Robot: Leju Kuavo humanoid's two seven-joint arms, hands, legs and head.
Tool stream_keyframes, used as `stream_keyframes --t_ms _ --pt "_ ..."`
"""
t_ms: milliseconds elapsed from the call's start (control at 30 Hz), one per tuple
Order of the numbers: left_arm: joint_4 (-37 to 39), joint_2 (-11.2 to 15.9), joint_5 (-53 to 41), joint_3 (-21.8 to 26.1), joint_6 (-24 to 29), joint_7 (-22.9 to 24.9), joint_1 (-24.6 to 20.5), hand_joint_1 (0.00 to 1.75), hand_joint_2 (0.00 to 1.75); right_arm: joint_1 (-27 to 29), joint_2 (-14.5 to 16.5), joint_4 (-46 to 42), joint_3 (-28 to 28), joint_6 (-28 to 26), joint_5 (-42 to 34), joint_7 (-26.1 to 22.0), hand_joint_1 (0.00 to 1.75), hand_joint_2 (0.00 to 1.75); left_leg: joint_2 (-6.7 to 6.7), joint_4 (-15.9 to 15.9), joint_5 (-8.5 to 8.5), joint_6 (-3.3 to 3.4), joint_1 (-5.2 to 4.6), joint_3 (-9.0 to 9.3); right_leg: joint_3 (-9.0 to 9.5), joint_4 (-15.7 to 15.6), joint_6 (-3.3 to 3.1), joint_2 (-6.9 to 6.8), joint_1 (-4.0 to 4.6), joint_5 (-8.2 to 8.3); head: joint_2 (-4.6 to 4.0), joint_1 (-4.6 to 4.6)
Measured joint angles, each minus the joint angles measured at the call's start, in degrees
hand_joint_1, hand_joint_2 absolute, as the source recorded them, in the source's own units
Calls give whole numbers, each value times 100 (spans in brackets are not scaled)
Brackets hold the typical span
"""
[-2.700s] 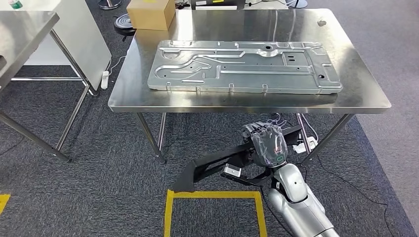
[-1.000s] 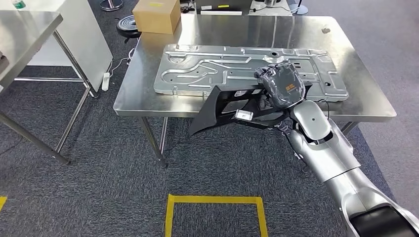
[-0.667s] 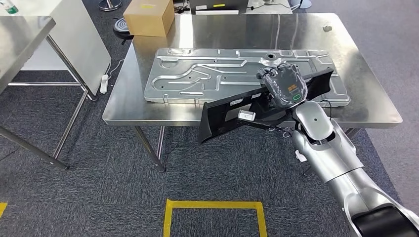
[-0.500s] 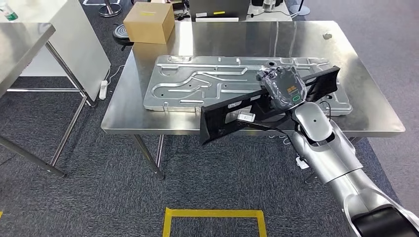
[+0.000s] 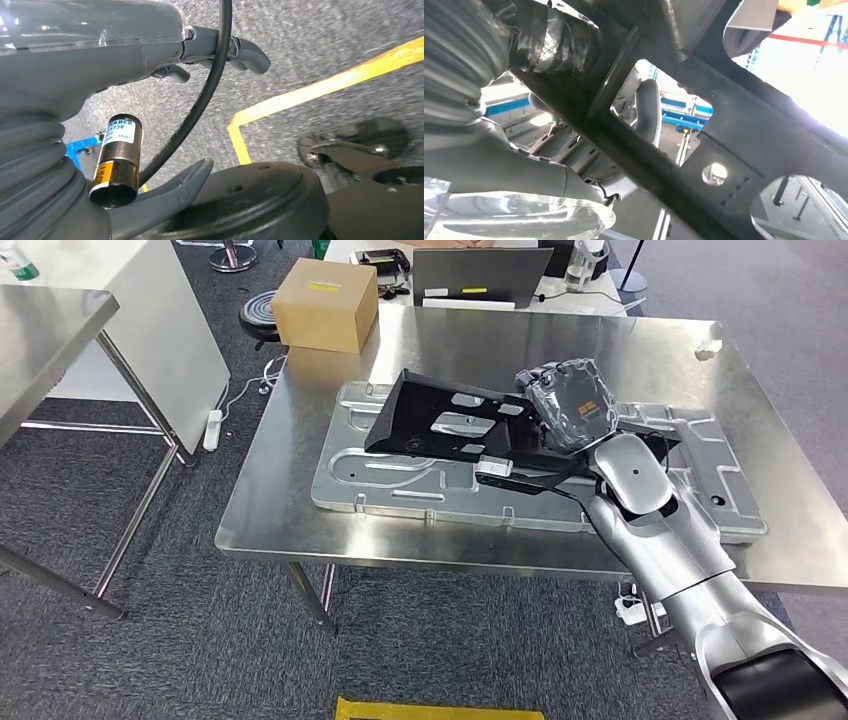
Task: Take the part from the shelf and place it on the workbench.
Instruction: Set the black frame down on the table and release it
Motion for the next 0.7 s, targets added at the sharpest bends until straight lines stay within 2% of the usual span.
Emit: stream_keyframes --t_ms 33,67,100,167,200,233,267,300,333,367,400,433,467,500,533,567,600,633,700 --pt "0 -7 4 -4 -3 3 3 0 175 -12 -12 4 7 18 2 8 175 175 -22 7 -90 -18 -9 85 5 -287 -46 10 28 424 0 -2" --pt "0 -15 11 -10 -5 9 -2 0 175 -25 -21 5 13 38 5 14 175 175 -37 9 -179 -42 -17 148 24 -481 -87 21 53 764 0 -1" --pt "0 -22 19 -17 -5 16 -5 0 175 -41 -27 -1 17 56 7 21 175 175 -47 33 -225 -72 -22 201 54 -580 -125 34 68 931 0 -2" --pt "1 -18 30 -33 24 21 -25 0 175 -105 -29 -27 21 78 10 39 175 175 -41 142 -222 -132 -30 249 209 -618 -186 44 52 871 0 0" --pt "2 -12 34 -42 44 14 -29 0 175 -139 -28 -39 22 80 10 53 175 175 -15 292 -170 -168 -31 220 301 -654 -216 40 30 837 0 -3" --pt "3 -7 41 -52 63 2 -40 0 175 -168 -28 -44 23 81 10 67 175 175 11 507 -145 -211 -24 114 394 -684 -242 32 10 804 0 -8" --pt "4 -1 48 -61 75 -15 -53 0 175 -180 -31 -45 23 80 10 83 175 175 41 793 -181 -256 -5 -61 476 -715 -258 26 -6 765 0 -15" --pt "4 -1 54 -68 79 -37 -64 0 175 -180 -33 -43 24 78 10 95 175 175 66 1098 -289 -301 17 -284 544 -733 -269 20 -16 720 0 -20" --pt "5 0 55 -75 80 -56 -74 0 175 -170 -36 -40 26 76 10 104 175 175 76 1353 -477 -337 45 -523 606 -743 -274 19 -28 664 0 -24" --pt "5 2 49 -80 81 -76 -76 0 175 -152 -38 -38 29 73 9 110 175 175 83 1502 -663 -362 70 -725 669 -747 -264 22 -42 604 0 -24" --pt "5 4 38 -85 81 -92 -71 0 175 -132 -38 -37 33 72 9 113 175 175 88 1504 -763 -384 90 -862 738 -747 -250 26 -59 541 0 -26" --pt "6 8 25 -88 82 -103 -64 0 175 -112 -38 -35 36 70 8 114 175 175 95 1350 -701 -403 107 -923 815 -745 -231 29 -76 477 0 -26" --pt "6 11 11 -90 83 -111 -57 0 175 -99 -38 -33 38 70 8 116 175 175 104 1047 -440 -419 120 -914 896 -743 -207 31 -93 413 0 -25" --pt "7 15 -1 -91 83 -116 -49 0 175 -92 -38 -31 40 71 7 117 175 175 117 668 -45 -424 129 -878 958 -742 -178 30 -105 350 0 -25" --pt "7 18 -11 -92 83 -119 -43 0 175 -89 -38 -26 41 71 7 117 175 175 131 356 264 -412 124 -845 1017 -731 -142 35 -112 291 0 -24" --pt "7 21 -19 -93 83 -121 -43 0 175 -90 -39 -22 43 68 5 117 175 175 139 143 502 -384 113 -814 1053 -720 -97 39 -112 235 0 -22" --pt "7 22 -22 -95 83 -123 -43 0 175 -89 -41 -18 44 64 4 117 175 175 142 57 617 -344 100 -803 1069 -715 -56 41 -104 192 0 -21" --pt "7 23 -25 -96 83 -125 -47 0 175 -88 -45 -15 45 60 4 118 175 175 140 61 617 -322 94 -797 1086 -702 -57 42 -96 158 0 -20" --pt "7 22 -25 -97 84 -128 -54 0 175 -91 -57 -16 46 52 3 120 175 175 126 53 683 -308 96 -788 1091 -710 -120 31 -87 133 0 -20"
